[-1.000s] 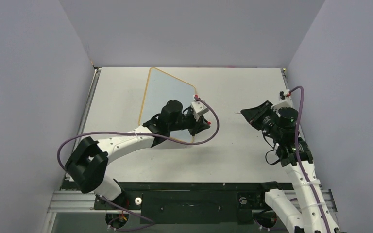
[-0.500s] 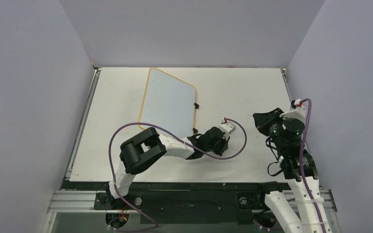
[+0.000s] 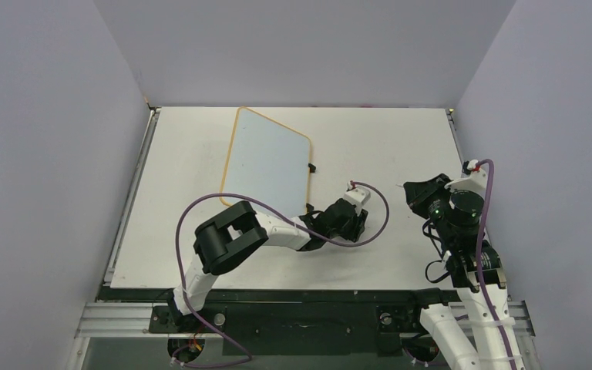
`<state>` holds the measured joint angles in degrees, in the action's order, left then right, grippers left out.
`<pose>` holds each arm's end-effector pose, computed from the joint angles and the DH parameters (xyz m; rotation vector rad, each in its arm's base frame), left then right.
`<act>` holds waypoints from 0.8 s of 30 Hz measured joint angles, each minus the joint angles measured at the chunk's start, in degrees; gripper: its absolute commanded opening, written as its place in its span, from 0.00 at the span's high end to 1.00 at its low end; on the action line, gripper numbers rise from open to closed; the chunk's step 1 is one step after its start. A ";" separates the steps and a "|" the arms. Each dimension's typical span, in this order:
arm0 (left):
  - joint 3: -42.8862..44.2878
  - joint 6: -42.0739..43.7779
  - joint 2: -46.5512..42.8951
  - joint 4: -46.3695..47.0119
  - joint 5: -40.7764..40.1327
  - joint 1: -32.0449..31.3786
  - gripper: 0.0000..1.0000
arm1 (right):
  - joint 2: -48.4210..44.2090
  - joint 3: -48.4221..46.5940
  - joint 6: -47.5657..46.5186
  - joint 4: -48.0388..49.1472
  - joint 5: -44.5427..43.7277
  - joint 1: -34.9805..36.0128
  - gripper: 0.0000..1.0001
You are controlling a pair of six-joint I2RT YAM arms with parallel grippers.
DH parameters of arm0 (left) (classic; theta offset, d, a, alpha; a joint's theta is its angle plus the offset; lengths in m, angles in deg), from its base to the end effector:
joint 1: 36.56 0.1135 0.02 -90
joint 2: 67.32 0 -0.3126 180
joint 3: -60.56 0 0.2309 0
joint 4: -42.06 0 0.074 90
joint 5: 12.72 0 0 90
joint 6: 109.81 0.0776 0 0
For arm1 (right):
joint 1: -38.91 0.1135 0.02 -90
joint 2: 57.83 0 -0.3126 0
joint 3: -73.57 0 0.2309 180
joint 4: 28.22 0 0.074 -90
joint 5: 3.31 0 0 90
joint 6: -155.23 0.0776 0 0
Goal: Write a sentence on the whiteboard
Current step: Place the pen cap at the center of the board.
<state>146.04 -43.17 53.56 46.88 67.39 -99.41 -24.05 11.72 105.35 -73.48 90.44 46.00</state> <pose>0.2392 -0.4372 0.1715 0.6344 2.0855 -0.7114 0.1071 0.0184 0.3512 0.5008 1.8519 0.6238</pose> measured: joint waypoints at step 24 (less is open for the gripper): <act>8.59 9.42 -28.11 -32.02 -6.82 4.98 0.46 | -0.07 0.00 -0.90 -0.33 -0.81 0.00 1.00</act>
<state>154.63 -33.74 25.45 14.86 60.57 -94.43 -24.12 11.72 104.45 -73.81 89.63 46.00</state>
